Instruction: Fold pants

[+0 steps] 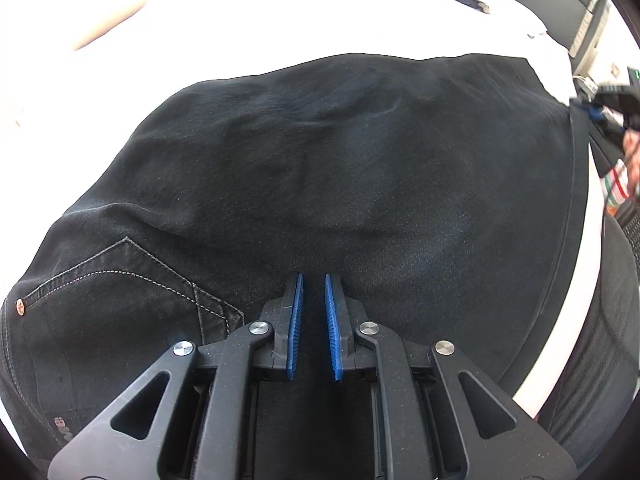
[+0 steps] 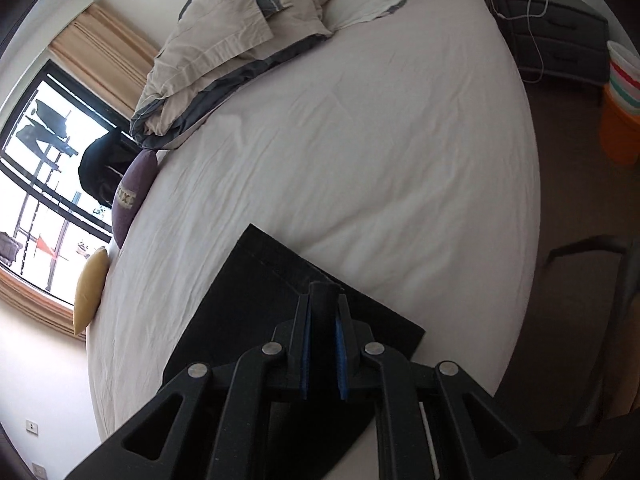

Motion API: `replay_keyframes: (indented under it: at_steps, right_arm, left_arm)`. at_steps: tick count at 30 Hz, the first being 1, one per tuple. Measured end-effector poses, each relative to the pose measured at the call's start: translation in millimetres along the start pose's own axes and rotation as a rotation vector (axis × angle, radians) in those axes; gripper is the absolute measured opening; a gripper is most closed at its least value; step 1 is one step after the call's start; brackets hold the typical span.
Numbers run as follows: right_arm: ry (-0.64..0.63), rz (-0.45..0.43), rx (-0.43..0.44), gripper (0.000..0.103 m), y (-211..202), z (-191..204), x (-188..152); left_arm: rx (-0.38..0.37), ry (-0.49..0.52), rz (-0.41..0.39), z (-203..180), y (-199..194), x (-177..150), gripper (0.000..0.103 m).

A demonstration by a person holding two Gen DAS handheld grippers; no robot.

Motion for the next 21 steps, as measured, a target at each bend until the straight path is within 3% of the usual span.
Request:
replay_keyframes:
  at_steps: [6,9,13,14,17,19,21]
  right_arm:
    - [0.052,0.031,0.046,0.011,12.8,-18.1,-2.3]
    - [-0.004,0.035,0.07,0.011,14.5,-10.5,2.2]
    - [-0.067,0.014,0.207,0.012,7.3,4.4,10.6]
    - [-0.083,0.027,0.205,0.015,8.2,4.9,11.2]
    - [-0.059,0.093,0.048,0.035,17.0,-23.3,9.7]
    - [0.016,0.058,0.018,0.045,2.2,-47.6,11.3]
    - [0.032,0.001,-0.083,0.055,-18.3,-62.5,13.0]
  left_arm:
    - [0.061,0.011,0.008,-11.7,-0.5,5.6,0.011]
    - [0.076,0.014,0.007,-17.2,-0.5,7.2,0.011]
    - [0.087,0.022,-0.008,-24.0,-0.2,3.7,0.011]
    - [0.092,0.023,-0.013,-26.0,-0.1,3.4,0.011]
    - [0.107,0.022,-0.023,-31.4,0.8,1.7,0.011]
    - [0.114,0.025,-0.028,-35.1,0.6,-1.8,0.011]
    - [0.113,0.024,-0.03,-36.2,0.8,-3.8,0.011]
Point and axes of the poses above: each gripper's, at about its wrist camera, not at the fingertips, and y roughly the way its jaws point, z to its left, x to its top, the point moved 3 cm from there along y, roughly the way its jaws point, and after that the axes turned 1 degree about z, right-handed, at the moved point
